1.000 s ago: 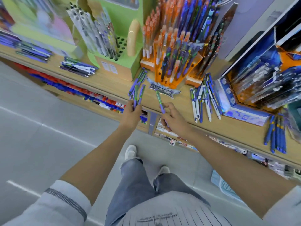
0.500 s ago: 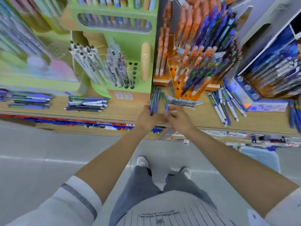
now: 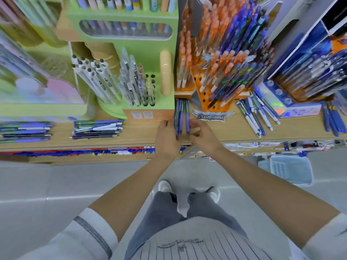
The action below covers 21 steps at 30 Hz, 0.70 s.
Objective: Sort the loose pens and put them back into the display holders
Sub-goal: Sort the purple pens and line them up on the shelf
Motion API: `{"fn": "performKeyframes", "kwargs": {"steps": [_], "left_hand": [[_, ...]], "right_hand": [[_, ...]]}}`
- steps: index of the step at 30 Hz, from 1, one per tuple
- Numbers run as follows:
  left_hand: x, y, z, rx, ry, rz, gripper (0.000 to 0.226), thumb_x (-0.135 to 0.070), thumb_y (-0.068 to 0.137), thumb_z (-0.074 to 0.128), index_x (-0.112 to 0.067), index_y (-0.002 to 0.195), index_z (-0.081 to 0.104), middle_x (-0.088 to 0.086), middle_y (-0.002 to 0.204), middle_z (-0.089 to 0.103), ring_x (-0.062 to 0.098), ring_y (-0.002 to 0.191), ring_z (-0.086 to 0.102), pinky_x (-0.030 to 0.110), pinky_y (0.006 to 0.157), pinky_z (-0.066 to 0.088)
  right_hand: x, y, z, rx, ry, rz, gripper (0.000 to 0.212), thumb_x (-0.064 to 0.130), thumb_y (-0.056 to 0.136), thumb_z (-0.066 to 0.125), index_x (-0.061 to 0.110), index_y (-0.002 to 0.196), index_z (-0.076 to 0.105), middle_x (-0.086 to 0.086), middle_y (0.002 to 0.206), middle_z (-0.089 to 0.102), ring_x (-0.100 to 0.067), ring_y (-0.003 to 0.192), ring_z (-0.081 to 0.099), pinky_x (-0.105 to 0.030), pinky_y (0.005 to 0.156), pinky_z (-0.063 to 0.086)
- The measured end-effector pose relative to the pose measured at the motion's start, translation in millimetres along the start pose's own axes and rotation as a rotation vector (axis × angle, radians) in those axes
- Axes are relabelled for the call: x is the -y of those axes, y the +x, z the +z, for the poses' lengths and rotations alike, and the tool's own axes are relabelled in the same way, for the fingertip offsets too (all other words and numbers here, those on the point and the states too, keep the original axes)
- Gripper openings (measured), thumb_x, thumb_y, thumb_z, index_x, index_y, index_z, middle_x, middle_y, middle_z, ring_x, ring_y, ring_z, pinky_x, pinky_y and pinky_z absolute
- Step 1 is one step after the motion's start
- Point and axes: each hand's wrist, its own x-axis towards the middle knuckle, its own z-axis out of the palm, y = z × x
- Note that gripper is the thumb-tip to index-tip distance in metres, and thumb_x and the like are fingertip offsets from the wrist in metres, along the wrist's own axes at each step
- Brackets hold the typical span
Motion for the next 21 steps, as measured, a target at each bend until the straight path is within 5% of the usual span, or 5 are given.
{"fn": "performKeyframes", "kwargs": {"steps": [3,6,11,17,21], "left_hand": [[2,-4,1,-0.037,0.164,0.069,0.043,-0.013,0.081,0.064,-0.008,0.123,0.056,0.016,0.112,0.054,0.034,0.102,0.045,0.038,0.086,0.038],[2,-9,2,-0.073,0.217,0.093,0.051,-0.019,0.082,0.065,-0.007,0.130,0.052,0.019,0.112,0.052,0.036,0.102,0.044,0.040,0.088,0.038],[-12,-14,2,-0.204,0.171,0.146,0.033,-0.013,0.083,0.060,-0.006,0.115,0.061,0.016,0.103,0.056,0.032,0.092,0.048,0.039,0.078,0.042],[-65,-18,31,-0.149,-0.017,0.386,0.025,-0.012,0.085,0.047,-0.011,0.104,0.062,0.008,0.100,0.055,0.026,0.095,0.053,0.037,0.079,0.045],[-101,-13,68,0.038,0.081,0.489,0.029,-0.009,0.085,0.052,-0.012,0.111,0.064,0.009,0.108,0.059,0.030,0.100,0.053,0.044,0.082,0.047]], "right_hand": [[-7,-1,-2,0.018,-0.078,0.010,0.040,-0.007,0.085,0.057,0.011,0.121,0.059,0.004,0.106,0.057,-0.012,0.090,0.060,-0.013,0.076,0.049],[-13,-5,-8,0.020,-0.071,0.031,0.046,0.000,0.087,0.059,0.013,0.130,0.053,-0.002,0.125,0.056,-0.018,0.092,0.063,-0.027,0.085,0.051],[-26,-13,-31,-0.083,-0.054,0.012,0.036,-0.001,0.087,0.056,0.016,0.119,0.061,-0.003,0.114,0.063,-0.007,0.082,0.058,-0.005,0.069,0.044],[-49,-24,-99,-0.279,0.005,0.009,0.020,0.005,0.086,0.055,0.017,0.097,0.066,-0.007,0.085,0.069,-0.027,0.082,0.065,-0.039,0.080,0.055],[-76,-25,-158,-0.387,-0.148,-0.011,0.023,0.001,0.088,0.053,0.016,0.101,0.064,-0.001,0.096,0.062,-0.017,0.087,0.060,-0.033,0.076,0.047]]}}
